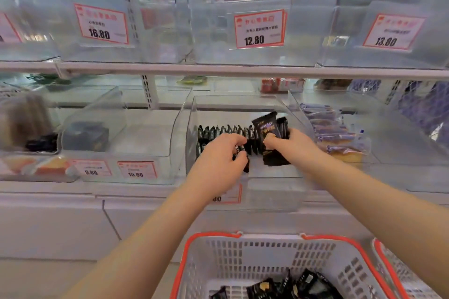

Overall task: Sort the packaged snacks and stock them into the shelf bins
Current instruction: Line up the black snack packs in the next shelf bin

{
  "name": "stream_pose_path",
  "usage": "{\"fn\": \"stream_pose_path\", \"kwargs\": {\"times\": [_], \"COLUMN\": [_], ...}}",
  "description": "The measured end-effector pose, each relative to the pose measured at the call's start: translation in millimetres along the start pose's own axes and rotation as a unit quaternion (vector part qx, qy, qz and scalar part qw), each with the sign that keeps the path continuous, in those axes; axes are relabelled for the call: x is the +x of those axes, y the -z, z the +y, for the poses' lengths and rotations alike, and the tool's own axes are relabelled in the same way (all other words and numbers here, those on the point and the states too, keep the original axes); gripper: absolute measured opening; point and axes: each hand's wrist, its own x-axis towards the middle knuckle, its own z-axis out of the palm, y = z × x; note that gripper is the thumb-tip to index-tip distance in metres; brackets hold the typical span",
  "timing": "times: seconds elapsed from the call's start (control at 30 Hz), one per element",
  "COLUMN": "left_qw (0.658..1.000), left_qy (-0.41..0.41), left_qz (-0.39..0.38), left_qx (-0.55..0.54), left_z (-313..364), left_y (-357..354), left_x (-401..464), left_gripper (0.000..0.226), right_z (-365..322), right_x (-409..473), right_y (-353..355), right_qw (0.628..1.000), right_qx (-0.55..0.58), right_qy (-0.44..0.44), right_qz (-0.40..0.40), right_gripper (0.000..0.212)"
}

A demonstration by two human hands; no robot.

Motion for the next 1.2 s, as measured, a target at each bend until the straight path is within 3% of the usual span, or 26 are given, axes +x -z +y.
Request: {"fn": "stream_pose_path", "kwargs": {"times": [0.13, 0.2, 0.27, 0.33, 0.47, 0.57, 0.7, 0.9, 1.1, 1.2], "left_qw": [0.986, 0.971, 0.95, 0.923, 0.882, 0.878, 0.88, 0.895, 0.913, 0.92], "left_qy": [0.019, 0.014, 0.002, -0.018, -0.051, -0.062, -0.035, -0.018, -0.009, -0.003], "left_qz": [-0.101, -0.151, -0.193, -0.236, -0.298, -0.296, -0.279, -0.22, -0.233, -0.226], "left_qx": [0.133, 0.186, 0.245, 0.304, 0.361, 0.371, 0.383, 0.388, 0.334, 0.32], "left_z": [-17.3, -25.8, -33.4, -39.2, -48.0, -54.3, -50.9, -50.4, -58.3, -60.7], "left_y": [-8.5, -14.0, -18.4, -23.5, -37.6, -46.1, -59.5, -68.4, -68.4, -69.9], "left_x": [37.8, 55.7, 71.7, 84.6, 97.7, 104.3, 114.7, 122.5, 123.0, 123.2], "left_gripper": [0.039, 0.037, 0.035, 0.034, 0.043, 0.059, 0.077, 0.059, 0.061, 0.066], "right_z": [11.1, 15.0, 17.2, 20.3, 16.9, 14.3, 17.7, 24.6, 30.2, 28.6], "right_x": [29.9, 42.0, 53.0, 63.2, 73.5, 75.4, 75.6, 76.6, 74.1, 76.9], "right_y": [-25.1, -37.4, -45.5, -50.5, -41.7, -27.2, -26.1, -27.7, -35.0, -35.6], "right_qw": [0.962, 0.937, 0.925, 0.921, 0.907, 0.889, 0.876, 0.911, 0.895, 0.896], "right_qx": [-0.268, -0.343, -0.371, -0.384, -0.383, -0.377, -0.415, -0.368, -0.397, -0.41], "right_qy": [-0.036, -0.064, -0.081, -0.059, -0.003, 0.0, 0.013, 0.019, 0.012, 0.033], "right_qz": [0.025, 0.024, 0.008, -0.032, -0.176, -0.26, -0.247, -0.182, -0.206, -0.167], "right_gripper": [0.054, 0.068, 0.062, 0.036, 0.043, 0.037, 0.036, 0.031, 0.057, 0.045]}}
